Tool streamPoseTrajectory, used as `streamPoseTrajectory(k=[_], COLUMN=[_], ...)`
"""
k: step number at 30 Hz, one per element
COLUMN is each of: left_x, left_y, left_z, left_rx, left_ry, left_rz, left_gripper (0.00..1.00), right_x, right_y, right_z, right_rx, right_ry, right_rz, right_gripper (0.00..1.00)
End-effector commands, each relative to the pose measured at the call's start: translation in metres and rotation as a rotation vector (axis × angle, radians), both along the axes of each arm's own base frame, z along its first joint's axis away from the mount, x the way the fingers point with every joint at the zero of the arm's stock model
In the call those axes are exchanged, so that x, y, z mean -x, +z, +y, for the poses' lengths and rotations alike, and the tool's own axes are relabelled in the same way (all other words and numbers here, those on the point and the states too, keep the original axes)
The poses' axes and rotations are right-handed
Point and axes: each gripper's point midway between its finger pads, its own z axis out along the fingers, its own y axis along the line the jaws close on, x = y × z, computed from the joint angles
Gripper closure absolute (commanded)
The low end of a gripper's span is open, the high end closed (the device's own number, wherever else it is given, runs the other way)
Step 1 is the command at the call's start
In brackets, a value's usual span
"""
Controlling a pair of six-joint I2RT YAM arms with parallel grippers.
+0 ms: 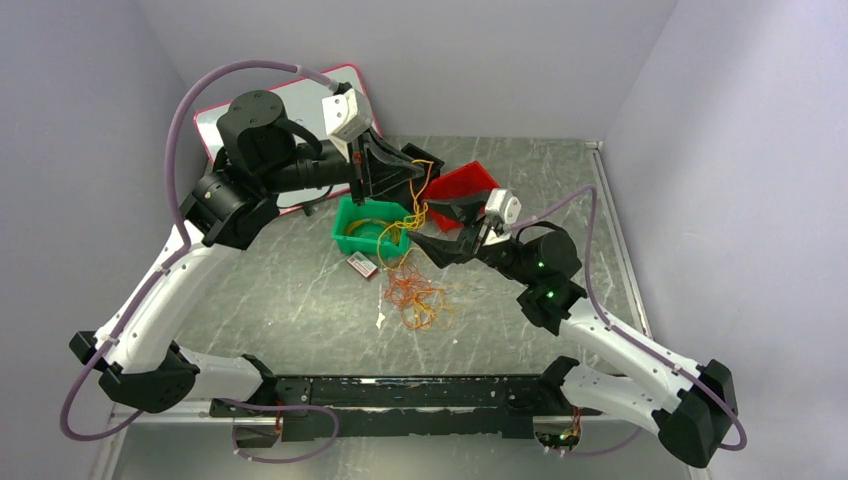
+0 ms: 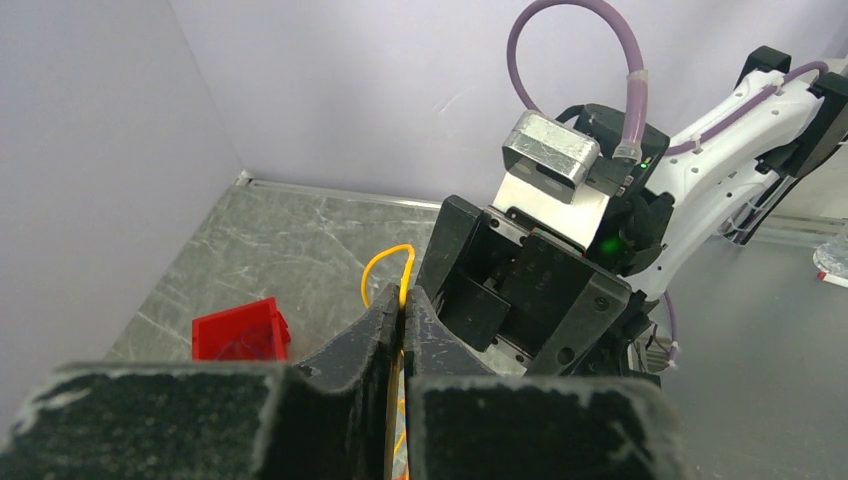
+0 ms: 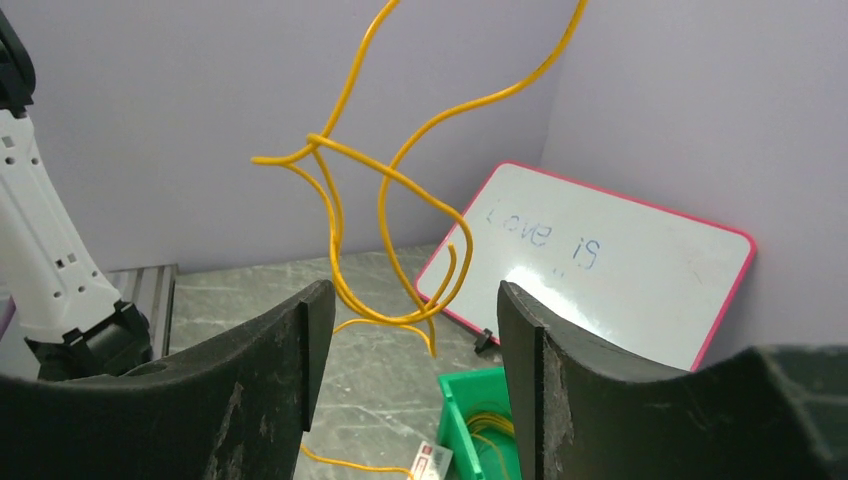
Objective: Untangle the cables
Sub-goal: Place the cable in the bin.
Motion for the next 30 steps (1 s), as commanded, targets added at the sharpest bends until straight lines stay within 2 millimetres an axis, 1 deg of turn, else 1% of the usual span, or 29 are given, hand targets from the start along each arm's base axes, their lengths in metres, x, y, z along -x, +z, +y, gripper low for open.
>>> streamPoseTrajectory(k=[1, 4, 10, 14, 17, 24, 28, 30], left_x=[0.007, 0.008, 0.007, 0.009, 0.009, 0.009, 0.010, 0.010], left_y=[0.004, 0.004, 0.004, 0.004, 0.002, 0.000, 0.003, 0.003], left_z=[-0.001, 0.000, 0.003, 0.004, 0.002, 0.001, 0.001, 0.000], left_rx=[0.014, 0.010, 0.009, 0.011, 0.010, 0.006, 0.009, 0.009], left_ry=[-0.033, -0.031, -0.015, -0.019, -0.026, -0.038, -0.041, -0.043], left_rz=[-0.016, -0.017, -0.024, -0.028, -0.024, -0.021, -0.024, -0.023], left_gripper=[0.93, 0.93, 0.93, 0.93, 0.93, 0.93, 0.93, 0.93], right_x=[0.005, 0.010, 0.025, 0.020, 0.011, 0.002, -0.001, -0.004], right_y=[0.019, 0.022, 0.028, 0.034, 0.043, 0.051, 0.048, 0.047], right_z=[0.001, 0.001, -0.012, -0.026, -0.032, -0.021, -0.014, -0.012], right_rx=[-0.068, -0.054, -0.008, -0.001, -0.014, 0.003, 0.013, 0.012], right_ry=[0.026, 0.042, 0.039, -0.047, -0.111, -0.104, -0.089, -0.089], right_rz=[-0.045, -0.059, -0.087, -0.101, -0.105, -0.140, -0.143, -0.142], right_gripper=[0.37, 0.37, 0.38, 0.38, 0.42, 0.53, 0.60, 0.61])
